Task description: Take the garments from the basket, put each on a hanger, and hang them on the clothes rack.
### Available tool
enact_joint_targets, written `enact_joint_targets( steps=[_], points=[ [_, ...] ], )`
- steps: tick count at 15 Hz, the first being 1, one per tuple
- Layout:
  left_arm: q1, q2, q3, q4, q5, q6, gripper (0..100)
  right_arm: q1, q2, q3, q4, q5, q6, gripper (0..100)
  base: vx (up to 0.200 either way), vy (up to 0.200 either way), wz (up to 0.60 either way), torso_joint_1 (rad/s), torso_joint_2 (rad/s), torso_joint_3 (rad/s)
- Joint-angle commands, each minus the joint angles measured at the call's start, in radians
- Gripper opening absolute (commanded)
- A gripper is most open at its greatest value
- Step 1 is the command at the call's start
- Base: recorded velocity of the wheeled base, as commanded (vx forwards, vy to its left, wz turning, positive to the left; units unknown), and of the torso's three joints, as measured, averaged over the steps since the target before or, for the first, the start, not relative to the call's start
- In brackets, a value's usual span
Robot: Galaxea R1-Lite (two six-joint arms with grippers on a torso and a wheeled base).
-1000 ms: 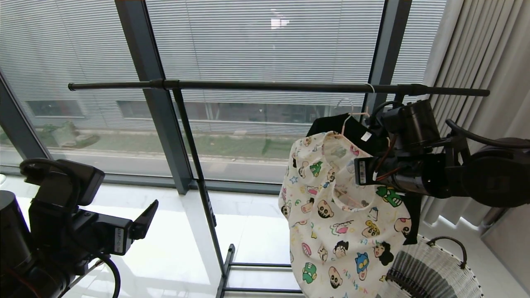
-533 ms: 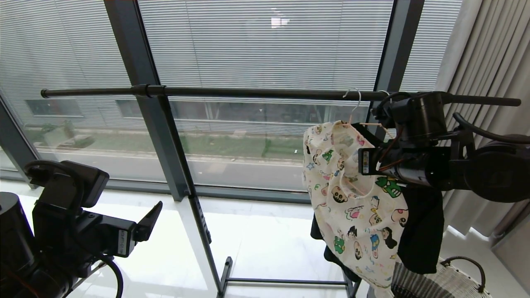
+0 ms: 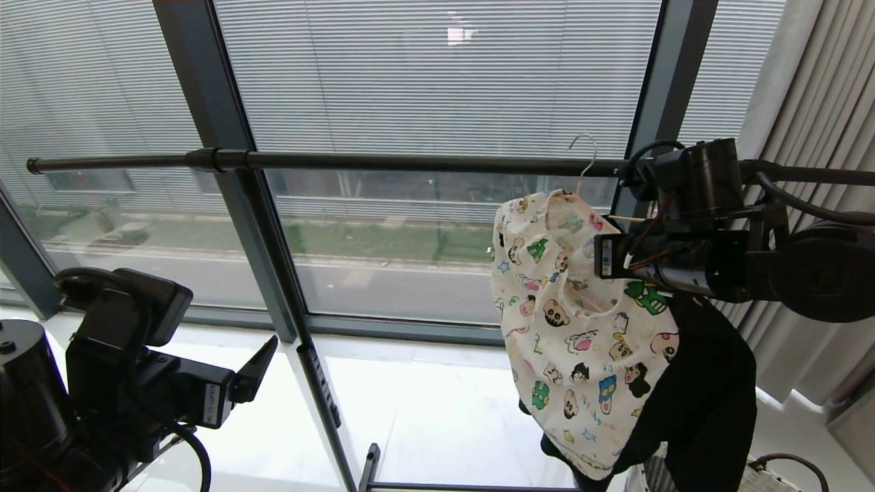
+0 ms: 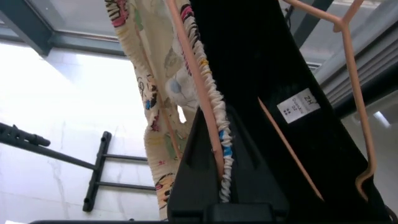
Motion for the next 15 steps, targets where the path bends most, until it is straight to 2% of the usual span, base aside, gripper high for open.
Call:
enact_joint_targets(
  steps=[1,15],
  points=[
    [-0.003,0.001,0.000,0.000,0.001,0.000,100,-0.003,0.025,-0.016,-0.007,-0.001,-0.002,0,0.000,0.000,0.00,0.000,0.00,0.000],
    [-0.002,0.001,-0.006,0.000,0.001,0.001,100,0.050,0.037,0.046,-0.007,-0.006,0.006,0,0.000,0.000,0.00,0.000,0.00,0.000]
  ],
)
